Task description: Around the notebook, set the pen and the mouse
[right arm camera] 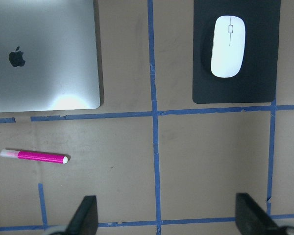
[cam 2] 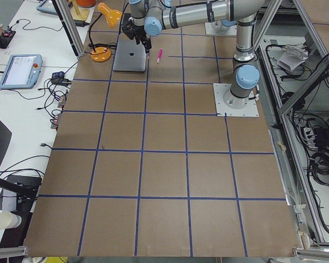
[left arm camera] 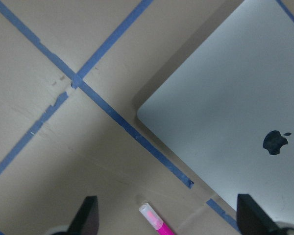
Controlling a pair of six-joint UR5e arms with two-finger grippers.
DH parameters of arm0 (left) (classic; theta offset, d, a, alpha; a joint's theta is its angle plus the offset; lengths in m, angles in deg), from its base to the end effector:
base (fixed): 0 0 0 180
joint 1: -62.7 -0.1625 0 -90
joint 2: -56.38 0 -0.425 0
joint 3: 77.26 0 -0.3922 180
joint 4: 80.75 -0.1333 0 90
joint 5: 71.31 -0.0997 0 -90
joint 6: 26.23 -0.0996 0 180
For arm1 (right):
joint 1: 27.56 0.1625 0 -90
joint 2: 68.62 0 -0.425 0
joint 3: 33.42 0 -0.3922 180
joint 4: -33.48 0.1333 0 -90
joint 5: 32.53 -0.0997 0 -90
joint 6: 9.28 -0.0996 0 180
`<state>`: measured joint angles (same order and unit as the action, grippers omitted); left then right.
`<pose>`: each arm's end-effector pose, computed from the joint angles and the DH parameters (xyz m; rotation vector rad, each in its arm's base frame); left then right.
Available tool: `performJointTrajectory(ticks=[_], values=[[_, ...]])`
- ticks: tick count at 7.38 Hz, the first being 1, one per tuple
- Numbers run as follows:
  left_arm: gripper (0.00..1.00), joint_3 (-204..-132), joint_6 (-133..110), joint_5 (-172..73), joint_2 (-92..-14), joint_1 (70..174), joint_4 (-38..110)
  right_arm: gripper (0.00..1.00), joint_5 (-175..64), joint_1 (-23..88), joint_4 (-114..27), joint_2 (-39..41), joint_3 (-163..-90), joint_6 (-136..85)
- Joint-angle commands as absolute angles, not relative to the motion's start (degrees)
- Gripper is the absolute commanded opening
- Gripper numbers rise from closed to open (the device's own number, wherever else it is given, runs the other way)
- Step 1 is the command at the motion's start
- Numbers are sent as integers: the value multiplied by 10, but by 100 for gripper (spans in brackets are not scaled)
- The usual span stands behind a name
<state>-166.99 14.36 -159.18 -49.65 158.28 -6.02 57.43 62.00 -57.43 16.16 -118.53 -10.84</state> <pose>-0.1941 -0.5775 0.3641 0.9359 -2.9664 -0.0349 0.1293 -0.5326 0.4849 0.0548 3.1403 -0.0159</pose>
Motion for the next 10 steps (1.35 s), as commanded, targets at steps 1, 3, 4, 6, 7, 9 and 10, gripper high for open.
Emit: performJointTrajectory(ticks=[1, 3, 4, 6, 7, 9, 10], values=[[100, -1666, -20, -1592, -465, 1529, -32, 100, 575, 620, -575, 163, -1188, -109], [100, -1665, -149, -1623, -422, 1505, 34, 100, 574, 620, -575, 164, -1188, -110], [100, -1667, -172, -1629, -404, 1495, 58, 100, 575, 620, -575, 162, -1189, -109], [100, -1666, -224, -1630, -380, 1480, 89, 100, 575, 620, -575, 163, -1188, -109], [100, -1671, -238, -1630, -369, 1484, 97, 100, 574, 620, -575, 163, -1189, -109], [100, -1678, -271, -1625, -348, 1486, 110, 100, 575, 620, -575, 161, -1189, -109], [100, -1678, -285, -1626, -343, 1486, 123, 100, 575, 620, -575, 163, -1189, -109]])
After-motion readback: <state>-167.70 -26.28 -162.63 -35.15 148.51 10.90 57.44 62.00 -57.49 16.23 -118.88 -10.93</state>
